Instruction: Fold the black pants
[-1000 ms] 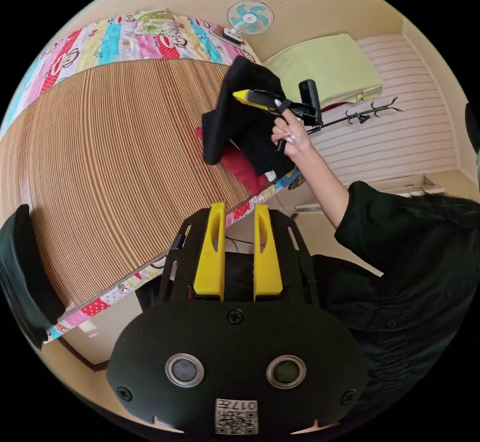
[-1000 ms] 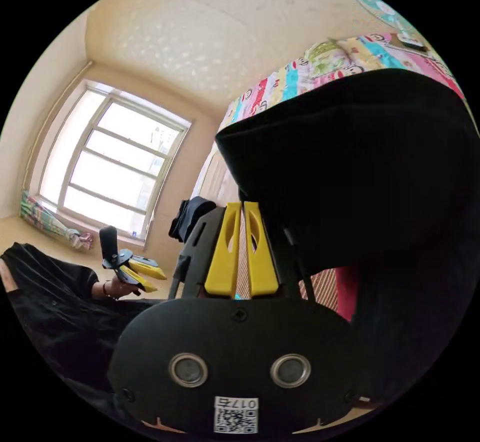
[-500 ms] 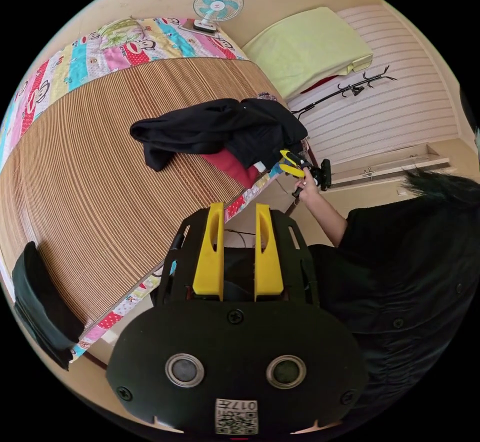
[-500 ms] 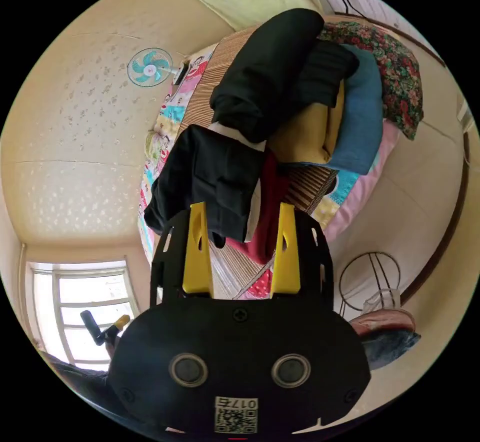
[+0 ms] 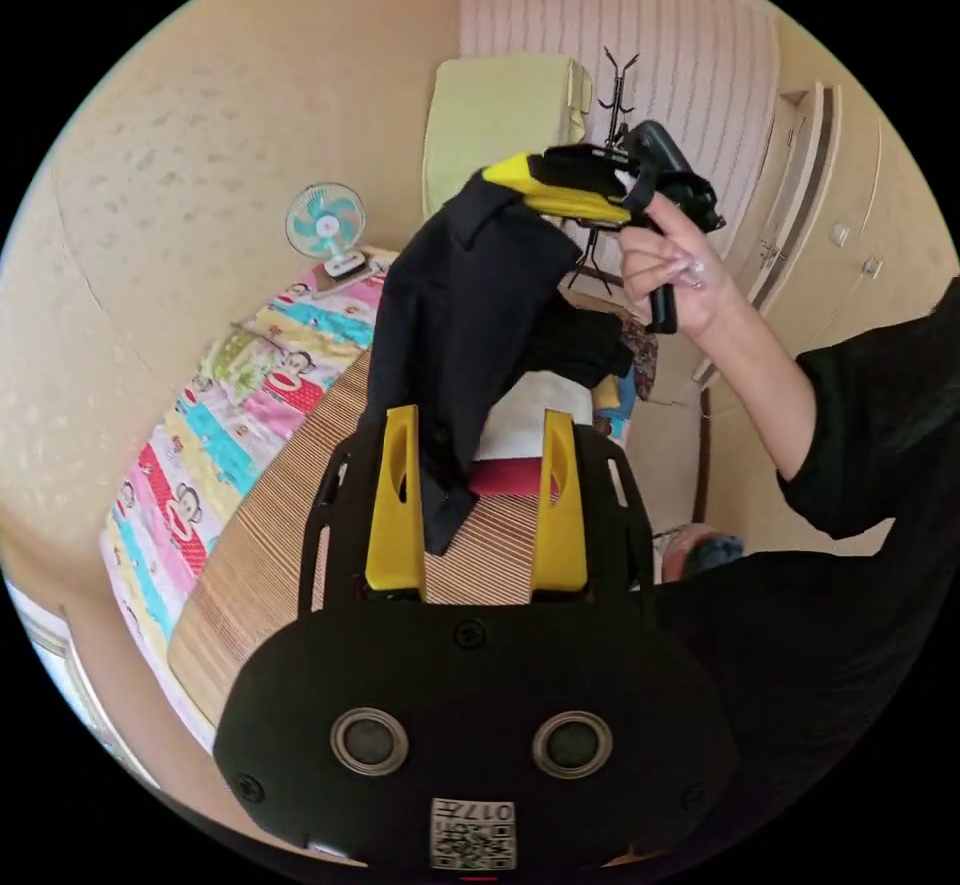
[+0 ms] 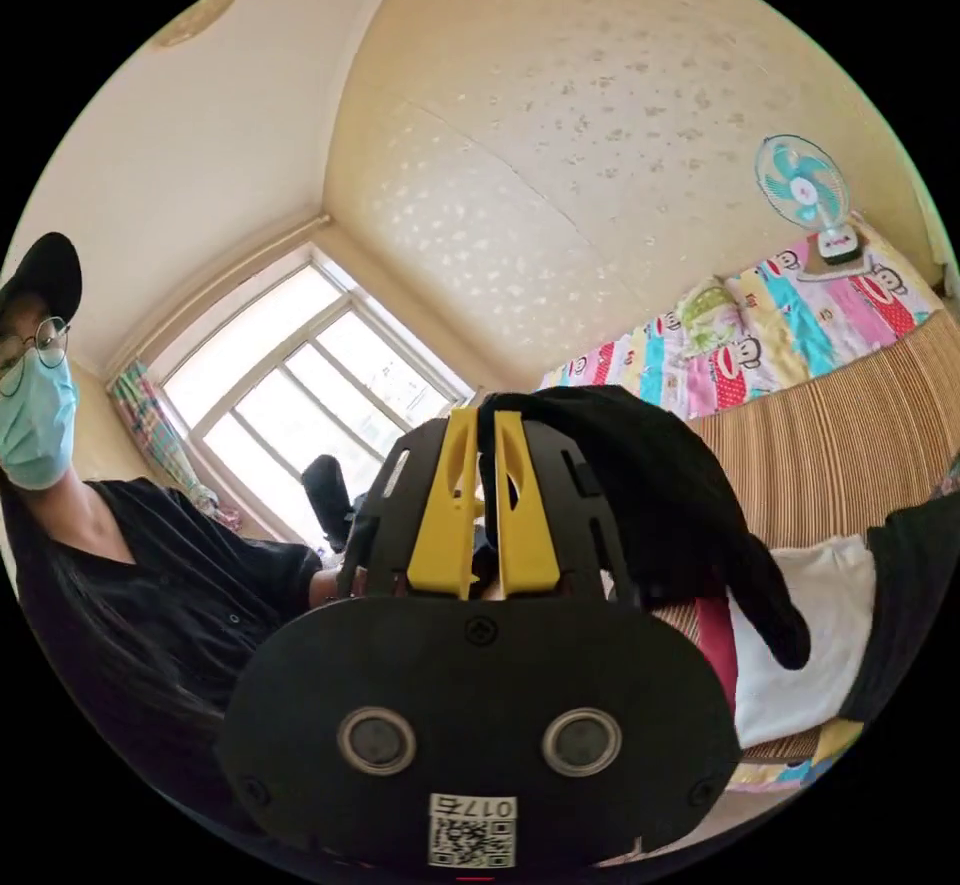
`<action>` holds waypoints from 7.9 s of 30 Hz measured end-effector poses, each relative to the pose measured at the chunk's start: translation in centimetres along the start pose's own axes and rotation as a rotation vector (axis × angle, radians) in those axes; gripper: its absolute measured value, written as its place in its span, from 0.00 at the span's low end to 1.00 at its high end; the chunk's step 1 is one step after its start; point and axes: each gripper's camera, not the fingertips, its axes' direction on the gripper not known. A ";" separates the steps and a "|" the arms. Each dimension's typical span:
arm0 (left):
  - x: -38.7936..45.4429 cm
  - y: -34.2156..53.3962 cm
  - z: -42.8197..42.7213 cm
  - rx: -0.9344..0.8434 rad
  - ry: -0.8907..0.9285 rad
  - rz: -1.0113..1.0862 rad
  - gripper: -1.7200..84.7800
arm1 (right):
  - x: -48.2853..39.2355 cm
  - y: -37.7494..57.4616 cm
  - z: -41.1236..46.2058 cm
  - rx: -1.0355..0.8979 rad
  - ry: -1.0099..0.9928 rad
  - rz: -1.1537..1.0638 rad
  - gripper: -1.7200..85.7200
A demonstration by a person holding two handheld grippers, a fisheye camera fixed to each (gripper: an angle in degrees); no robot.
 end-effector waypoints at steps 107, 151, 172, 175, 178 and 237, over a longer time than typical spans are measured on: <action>-40.7 50.4 -5.4 0.935 1.230 -1.477 0.06 | 26.5 -12.0 4.1 -0.028 -0.413 0.908 0.04; -21.8 47.0 6.4 -0.569 0.421 -1.149 0.11 | 25.2 -9.4 -0.6 -0.865 0.467 0.622 0.05; -19.4 37.4 13.6 -0.160 0.617 -0.994 0.03 | 31.0 -21.8 11.7 -1.410 0.371 0.585 0.13; -18.8 39.1 12.6 -0.082 0.618 -1.021 0.03 | 36.4 -28.8 16.9 -1.072 0.368 0.548 0.18; -18.4 40.9 11.2 -0.001 0.630 -1.041 0.02 | 42.1 -32.0 22.0 -0.763 0.341 0.659 0.18; -33.9 71.5 -6.7 -0.058 1.087 -1.134 0.01 | 14.3 10.8 26.0 -0.728 0.277 0.429 0.05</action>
